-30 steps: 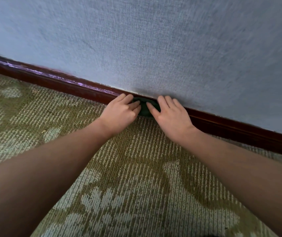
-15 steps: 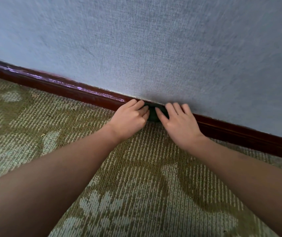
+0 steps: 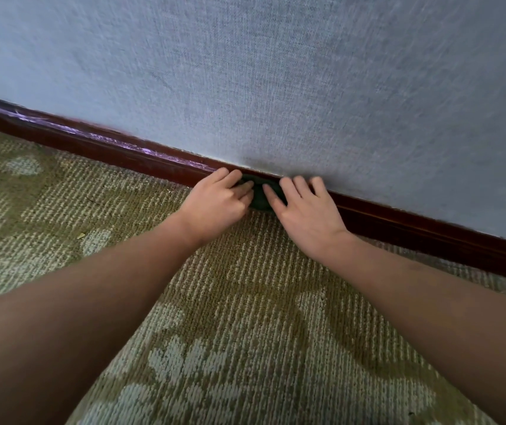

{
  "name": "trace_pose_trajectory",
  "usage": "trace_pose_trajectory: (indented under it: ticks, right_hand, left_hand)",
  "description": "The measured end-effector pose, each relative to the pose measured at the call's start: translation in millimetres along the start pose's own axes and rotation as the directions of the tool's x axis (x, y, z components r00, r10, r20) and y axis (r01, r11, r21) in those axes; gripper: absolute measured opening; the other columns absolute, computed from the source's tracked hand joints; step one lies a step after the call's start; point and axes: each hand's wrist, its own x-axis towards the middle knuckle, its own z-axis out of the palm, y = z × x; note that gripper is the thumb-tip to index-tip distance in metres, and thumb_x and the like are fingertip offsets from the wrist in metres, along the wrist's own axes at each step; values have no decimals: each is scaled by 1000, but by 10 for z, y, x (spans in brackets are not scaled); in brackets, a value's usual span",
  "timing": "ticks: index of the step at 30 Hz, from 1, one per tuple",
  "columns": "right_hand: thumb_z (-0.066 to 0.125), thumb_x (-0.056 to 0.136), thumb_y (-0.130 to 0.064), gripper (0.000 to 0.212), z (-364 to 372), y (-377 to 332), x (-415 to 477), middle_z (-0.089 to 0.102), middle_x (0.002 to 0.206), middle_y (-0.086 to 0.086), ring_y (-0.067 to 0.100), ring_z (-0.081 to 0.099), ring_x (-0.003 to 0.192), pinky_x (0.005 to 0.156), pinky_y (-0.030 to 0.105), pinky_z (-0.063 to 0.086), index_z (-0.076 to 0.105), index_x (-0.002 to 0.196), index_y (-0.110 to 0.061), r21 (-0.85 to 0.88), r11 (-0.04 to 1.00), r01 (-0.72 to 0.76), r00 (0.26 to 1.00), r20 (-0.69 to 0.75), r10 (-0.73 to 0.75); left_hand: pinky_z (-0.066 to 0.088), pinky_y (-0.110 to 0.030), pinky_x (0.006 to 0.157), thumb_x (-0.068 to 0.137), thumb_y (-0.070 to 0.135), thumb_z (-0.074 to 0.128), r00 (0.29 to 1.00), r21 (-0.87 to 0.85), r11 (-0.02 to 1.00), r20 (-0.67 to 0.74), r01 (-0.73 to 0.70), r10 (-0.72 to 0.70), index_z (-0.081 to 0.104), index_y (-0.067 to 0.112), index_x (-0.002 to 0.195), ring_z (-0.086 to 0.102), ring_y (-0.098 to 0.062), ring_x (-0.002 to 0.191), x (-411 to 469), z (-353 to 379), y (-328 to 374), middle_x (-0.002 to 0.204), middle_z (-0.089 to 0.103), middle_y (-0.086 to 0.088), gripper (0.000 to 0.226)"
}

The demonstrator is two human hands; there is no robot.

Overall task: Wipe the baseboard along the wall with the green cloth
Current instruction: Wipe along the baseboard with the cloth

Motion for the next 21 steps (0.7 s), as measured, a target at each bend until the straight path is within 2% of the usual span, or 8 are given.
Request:
trace_pose_trajectory:
  ticks: [4,8,11,16,19,21]
  right_hand:
    - [39,94,-17,59,-81,-85,170,32,130,13,31,32,120,100,42,24,12,145,-8,29,999,36,998,-47,-35]
    - [35,96,-17,53,-175,-232,344,31,134,15,31,32,122,102,41,22,16,144,-7,73,997,35,998,-52,-31]
    - [39,94,-16,55,-205,-269,350,31,134,15,31,31,122,102,41,22,17,144,-7,103,995,8,999,-33,-4]
    - [51,88,-16,65,-150,-117,155,33,128,15,31,33,118,97,40,27,18,144,-7,39,999,10,1000,-22,-9]
    - [47,90,-15,61,-112,-2,22,36,125,14,30,36,115,95,39,29,19,144,-8,29,999,-17,1000,-13,18]
    - [44,91,-14,60,-88,71,-50,35,124,13,29,35,115,94,39,29,17,145,-10,35,999,-31,1000,0,31]
  left_hand:
    - [48,-25,67,60,13,83,1000,15,1000,3,15,-15,75,8,92,64,-21,80,-148,22,-154,98,72,-4,33]
    - [49,-26,64,61,4,80,999,35,999,-21,40,-39,75,3,82,65,-24,75,-213,1,-261,91,73,-9,22]
    - [49,-25,64,67,3,72,998,39,998,-41,53,-51,75,4,78,65,-24,74,-215,0,-250,87,73,-8,12]
    - [47,-25,66,70,9,66,997,69,997,-76,17,-12,75,11,76,64,-18,75,-125,-10,-125,83,73,-1,11]
    - [46,-25,69,67,20,74,999,79,997,-50,-9,13,74,15,71,63,-15,76,22,-43,-35,77,72,5,6]
    - [47,-24,69,66,21,75,998,73,997,-50,-23,27,73,16,70,62,-15,76,98,-56,29,75,71,6,6]
